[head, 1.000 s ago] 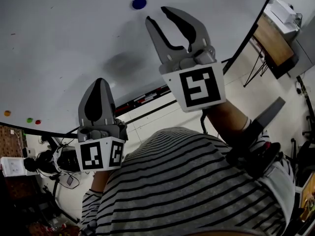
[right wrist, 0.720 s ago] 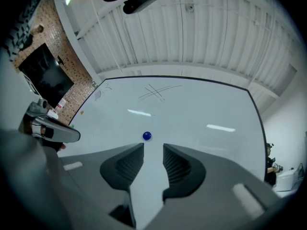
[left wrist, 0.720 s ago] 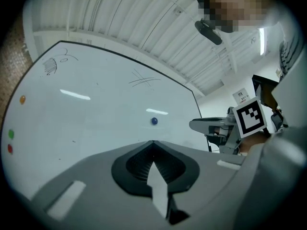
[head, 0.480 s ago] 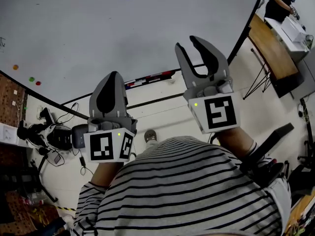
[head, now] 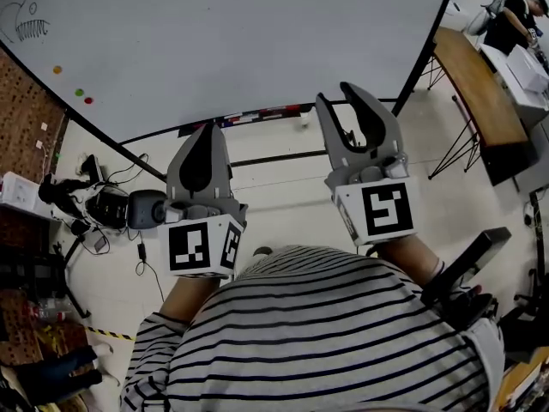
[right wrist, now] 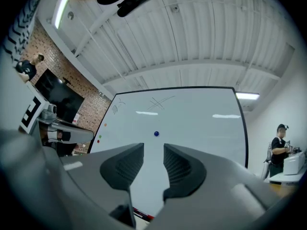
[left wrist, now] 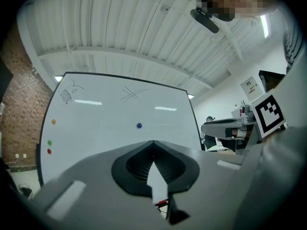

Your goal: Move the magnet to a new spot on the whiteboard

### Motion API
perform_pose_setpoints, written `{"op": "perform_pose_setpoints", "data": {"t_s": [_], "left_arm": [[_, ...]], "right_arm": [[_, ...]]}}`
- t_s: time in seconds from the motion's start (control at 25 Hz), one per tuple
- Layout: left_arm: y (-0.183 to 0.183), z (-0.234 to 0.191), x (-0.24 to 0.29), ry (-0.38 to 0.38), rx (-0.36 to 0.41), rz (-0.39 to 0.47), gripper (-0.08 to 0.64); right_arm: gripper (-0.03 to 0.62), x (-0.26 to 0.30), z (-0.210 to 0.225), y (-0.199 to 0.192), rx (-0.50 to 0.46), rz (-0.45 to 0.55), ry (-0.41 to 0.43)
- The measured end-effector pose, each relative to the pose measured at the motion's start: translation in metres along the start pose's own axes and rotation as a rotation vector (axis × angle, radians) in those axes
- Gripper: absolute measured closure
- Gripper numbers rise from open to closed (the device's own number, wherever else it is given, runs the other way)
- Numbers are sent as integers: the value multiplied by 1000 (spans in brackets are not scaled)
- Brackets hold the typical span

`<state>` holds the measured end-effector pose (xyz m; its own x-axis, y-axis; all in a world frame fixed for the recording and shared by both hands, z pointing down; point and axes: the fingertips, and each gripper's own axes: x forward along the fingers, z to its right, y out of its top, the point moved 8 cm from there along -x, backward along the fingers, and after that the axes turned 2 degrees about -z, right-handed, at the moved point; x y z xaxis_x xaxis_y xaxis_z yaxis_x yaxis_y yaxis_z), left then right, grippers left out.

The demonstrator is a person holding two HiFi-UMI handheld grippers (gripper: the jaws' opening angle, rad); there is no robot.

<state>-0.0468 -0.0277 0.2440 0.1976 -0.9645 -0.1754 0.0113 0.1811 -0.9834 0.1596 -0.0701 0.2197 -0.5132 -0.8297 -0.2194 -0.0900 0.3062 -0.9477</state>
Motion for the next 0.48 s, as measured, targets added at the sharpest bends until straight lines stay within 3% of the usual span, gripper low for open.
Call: {"op": "perform_pose_setpoints", "data": {"t_s": [0.24,0.48], "left_arm": [[1,-4,-23,-2,-10,-10,545],[-1,-20,-44,-30,-32,-20,545]], "right_arm": [[482,-20,-21,0,25,-33,-14],[545,-25,-51,3,23,-54,-50]]}}
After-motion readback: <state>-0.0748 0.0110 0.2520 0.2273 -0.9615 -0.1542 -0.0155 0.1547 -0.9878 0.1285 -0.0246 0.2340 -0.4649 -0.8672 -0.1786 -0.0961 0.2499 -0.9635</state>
